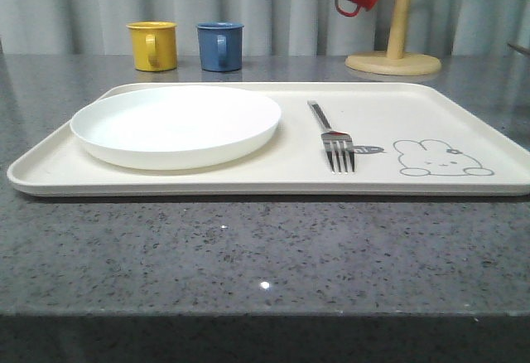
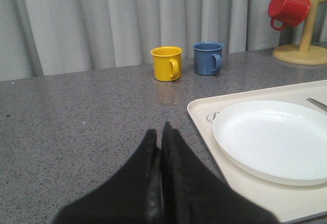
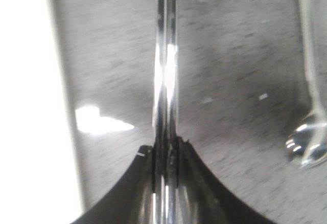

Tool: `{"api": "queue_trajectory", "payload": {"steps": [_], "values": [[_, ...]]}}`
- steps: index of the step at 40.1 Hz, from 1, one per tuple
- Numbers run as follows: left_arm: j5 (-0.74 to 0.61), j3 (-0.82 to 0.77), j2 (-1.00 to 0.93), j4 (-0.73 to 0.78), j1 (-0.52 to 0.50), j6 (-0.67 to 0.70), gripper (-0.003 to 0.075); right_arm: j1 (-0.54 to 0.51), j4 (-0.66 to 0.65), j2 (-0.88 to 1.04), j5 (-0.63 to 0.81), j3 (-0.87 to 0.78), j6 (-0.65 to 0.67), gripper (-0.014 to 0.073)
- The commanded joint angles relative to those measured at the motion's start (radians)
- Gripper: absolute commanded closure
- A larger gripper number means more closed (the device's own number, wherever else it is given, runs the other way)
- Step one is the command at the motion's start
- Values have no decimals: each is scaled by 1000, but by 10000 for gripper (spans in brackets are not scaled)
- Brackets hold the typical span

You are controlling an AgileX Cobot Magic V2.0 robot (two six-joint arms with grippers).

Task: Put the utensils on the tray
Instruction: 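Grasp the metal chopsticks with the right gripper and carry them over, then lower the chopsticks beside the fork on the tray and release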

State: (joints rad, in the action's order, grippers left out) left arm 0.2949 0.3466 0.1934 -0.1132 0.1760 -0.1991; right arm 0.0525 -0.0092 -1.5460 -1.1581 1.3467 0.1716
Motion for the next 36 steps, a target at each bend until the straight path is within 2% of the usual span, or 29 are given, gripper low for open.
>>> {"api": "queue_trajectory", "payload": {"steps": [1, 9, 16, 36], "values": [[-77, 27, 11, -11, 5, 1, 738, 74, 2, 45, -13, 68, 39, 546], [-77, 27, 11, -11, 5, 1, 738, 244, 9, 3, -19, 159, 132, 546], [-77, 27, 11, -11, 5, 1, 738, 325, 51, -55, -5, 183, 194, 546], [-77, 27, 11, -11, 5, 1, 738, 334, 54, -183, 0, 180, 274, 546]]}}
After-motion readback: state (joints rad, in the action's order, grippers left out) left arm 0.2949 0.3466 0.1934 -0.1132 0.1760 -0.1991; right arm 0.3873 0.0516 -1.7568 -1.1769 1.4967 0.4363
